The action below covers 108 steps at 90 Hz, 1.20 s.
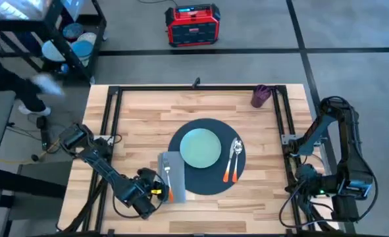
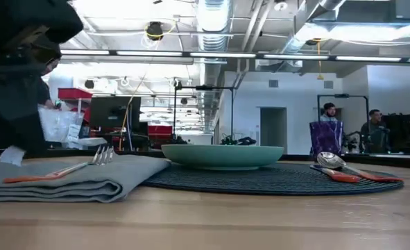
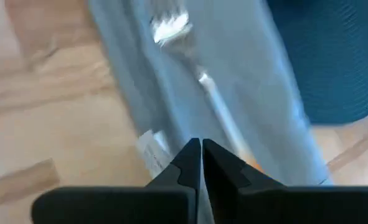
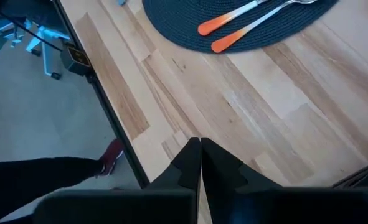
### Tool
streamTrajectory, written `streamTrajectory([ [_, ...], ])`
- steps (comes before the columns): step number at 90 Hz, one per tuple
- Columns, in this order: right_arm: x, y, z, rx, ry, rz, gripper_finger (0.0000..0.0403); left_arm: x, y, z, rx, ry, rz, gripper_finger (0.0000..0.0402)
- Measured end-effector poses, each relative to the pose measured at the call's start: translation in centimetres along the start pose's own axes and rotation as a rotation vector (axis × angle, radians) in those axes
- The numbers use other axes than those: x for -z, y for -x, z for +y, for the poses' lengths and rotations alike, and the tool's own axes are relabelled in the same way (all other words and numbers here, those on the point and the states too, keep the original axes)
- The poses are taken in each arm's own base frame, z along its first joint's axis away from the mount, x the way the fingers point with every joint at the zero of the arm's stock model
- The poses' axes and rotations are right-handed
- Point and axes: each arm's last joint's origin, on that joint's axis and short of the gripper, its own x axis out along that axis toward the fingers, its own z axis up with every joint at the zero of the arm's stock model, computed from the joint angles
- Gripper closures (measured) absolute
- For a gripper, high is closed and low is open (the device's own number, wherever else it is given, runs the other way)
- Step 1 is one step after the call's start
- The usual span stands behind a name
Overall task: Set table place
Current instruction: Move the gray table napkin to the middle left of the blue placemat
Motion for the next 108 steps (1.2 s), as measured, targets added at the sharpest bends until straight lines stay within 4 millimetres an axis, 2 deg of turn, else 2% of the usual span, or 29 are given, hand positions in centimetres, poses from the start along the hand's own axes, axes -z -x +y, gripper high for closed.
streamTrajectory([
  [24, 0.0, 0.0, 0.0, 0.000, -0.001, 0.000, 0.0403, 0.1, -0.7, -0.5, 0.003, -0.038, 0.045, 0.0402],
  [46, 0.0, 0.0, 0.0, 0.002, 0.001, -0.001, 0.0403, 0.2, -1.6, 0.8, -0.041, 0.015, 0.102, 0.0401],
  [63, 0.0, 0.0, -0.1, 0.004, 0.003, -0.002, 0.0403, 0.4, -2.1, 1.2, 0.001, 0.088, 0.124, 0.0401],
  [108, -0.1, 0.0, -0.1, 0.007, 0.005, -0.004, 0.0403, -1.2, -2.5, 2.4, -0.196, 0.111, 0.119, 0.0401],
])
